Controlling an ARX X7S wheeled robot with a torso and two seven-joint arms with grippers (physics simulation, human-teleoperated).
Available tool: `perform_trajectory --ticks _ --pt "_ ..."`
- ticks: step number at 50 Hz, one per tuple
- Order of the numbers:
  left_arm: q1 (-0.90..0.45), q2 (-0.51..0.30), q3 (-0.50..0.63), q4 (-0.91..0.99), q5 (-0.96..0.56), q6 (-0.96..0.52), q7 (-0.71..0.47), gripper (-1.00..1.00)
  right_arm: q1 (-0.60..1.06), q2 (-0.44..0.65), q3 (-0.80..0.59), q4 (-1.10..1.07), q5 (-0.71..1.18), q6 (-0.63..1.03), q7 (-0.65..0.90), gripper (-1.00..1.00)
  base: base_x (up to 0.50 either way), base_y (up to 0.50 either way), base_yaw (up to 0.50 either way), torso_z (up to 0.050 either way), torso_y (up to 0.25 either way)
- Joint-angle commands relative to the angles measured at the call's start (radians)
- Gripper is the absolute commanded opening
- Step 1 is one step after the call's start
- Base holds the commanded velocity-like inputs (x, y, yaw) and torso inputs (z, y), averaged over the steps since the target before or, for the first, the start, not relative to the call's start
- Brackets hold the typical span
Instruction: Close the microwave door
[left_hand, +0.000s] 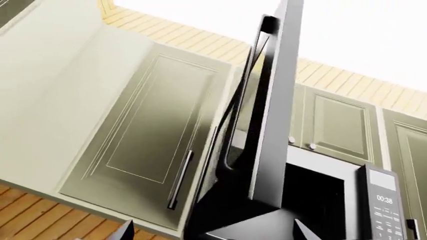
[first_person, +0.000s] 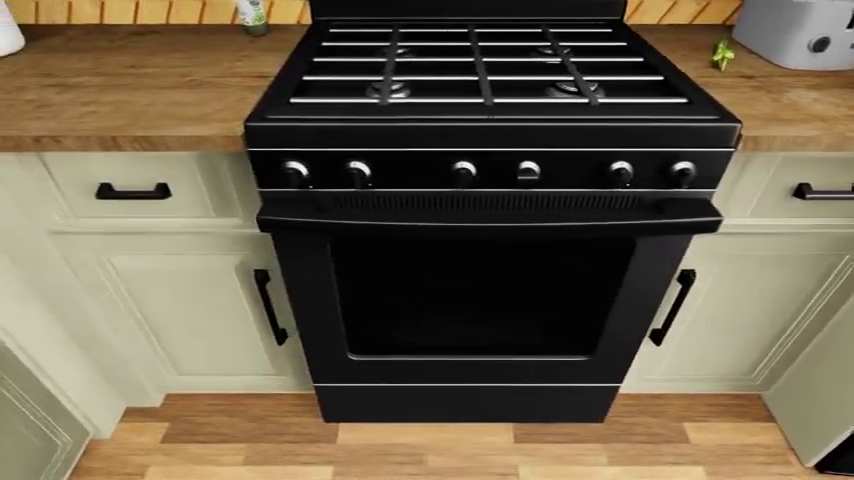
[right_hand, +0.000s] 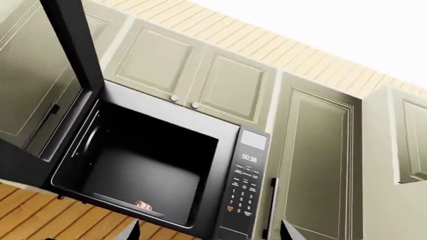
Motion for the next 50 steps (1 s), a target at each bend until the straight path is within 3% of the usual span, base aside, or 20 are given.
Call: perform_trajectory --ticks 1,32,50 --pt "-0.001 -0.005 0.005 -0.001 -0.002 0.008 -0.002 1.0 0.002 0.009 -0.013 -0.015 -0.015 -0.019 -0.023 1.0 0.0 0.5 0.0 0.0 0.0" --pt "0.015 -0.01 0.015 0.007 0.0 0.025 0.003 1.0 0.018 0.013 -0.034 -0.003 -0.014 -0.032 -0.01 1.0 -0.01 0.5 0.0 0.0 0.0" --pt "0.016 -0.019 0.019 0.008 -0.004 0.036 0.001 1.0 0.031 0.021 -0.068 -0.017 -0.046 -0.031 -0.013 1.0 -0.32 0.5 0.0 0.0 0.0"
